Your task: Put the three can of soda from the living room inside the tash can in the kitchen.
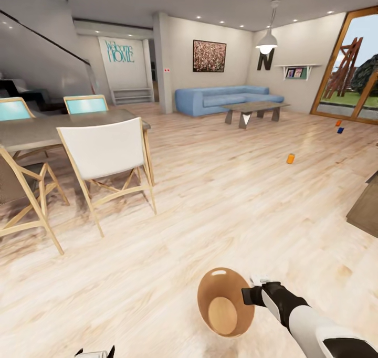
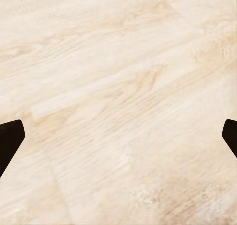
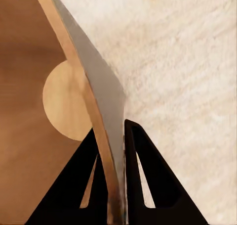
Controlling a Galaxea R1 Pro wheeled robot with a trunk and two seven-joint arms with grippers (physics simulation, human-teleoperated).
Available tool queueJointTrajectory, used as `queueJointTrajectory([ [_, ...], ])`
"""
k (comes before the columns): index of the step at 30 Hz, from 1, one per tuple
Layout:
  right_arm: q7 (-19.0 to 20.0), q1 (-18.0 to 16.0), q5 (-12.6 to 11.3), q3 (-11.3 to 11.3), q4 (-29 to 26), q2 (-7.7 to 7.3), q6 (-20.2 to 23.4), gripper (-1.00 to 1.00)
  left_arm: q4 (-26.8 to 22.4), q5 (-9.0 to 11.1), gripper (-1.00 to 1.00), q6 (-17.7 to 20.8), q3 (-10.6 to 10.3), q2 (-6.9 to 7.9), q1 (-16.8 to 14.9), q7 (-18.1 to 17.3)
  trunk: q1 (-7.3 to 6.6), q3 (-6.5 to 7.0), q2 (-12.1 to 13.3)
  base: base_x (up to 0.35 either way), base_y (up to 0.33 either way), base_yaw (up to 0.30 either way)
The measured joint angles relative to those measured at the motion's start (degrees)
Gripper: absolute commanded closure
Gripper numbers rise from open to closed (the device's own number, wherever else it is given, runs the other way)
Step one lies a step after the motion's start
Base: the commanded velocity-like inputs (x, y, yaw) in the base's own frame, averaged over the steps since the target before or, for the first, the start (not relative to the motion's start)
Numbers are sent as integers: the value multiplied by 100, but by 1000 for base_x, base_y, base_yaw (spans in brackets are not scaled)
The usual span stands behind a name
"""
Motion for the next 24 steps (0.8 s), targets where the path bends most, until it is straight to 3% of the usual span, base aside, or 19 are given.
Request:
queueJointTrajectory([
  [10,-3,150,35,18,-5,-32,-438,100,10,-7,-100,5,1,-1,0,0,-26,222,13,0,0,0],
  [12,312,152,41,69,2,-45,-439,100,10,-8,-100,5,2,-2,0,0,-31,266,16,0,0,0],
  [13,418,157,-97,21,12,-43,-427,100,10,-8,-100,5,1,-2,-1,0,-33,287,18,0,0,0],
  [14,455,150,-62,-56,-11,-46,-434,100,11,-8,-100,5,-1,-2,0,0,-36,311,19,0,0,0],
  [16,558,154,17,56,8,-51,-438,100,14,-8,-100,5,-4,-2,0,0,-41,354,22,0,0,0],
  [20,654,152,-11,-10,-2,-59,-438,100,18,-8,-100,5,-11,-2,0,0,-51,443,27,0,0,0],
  [24,672,153,16,10,1,-64,-438,100,18,-8,-100,5,-18,-1,0,0,-138,515,186,0,0,0],
])
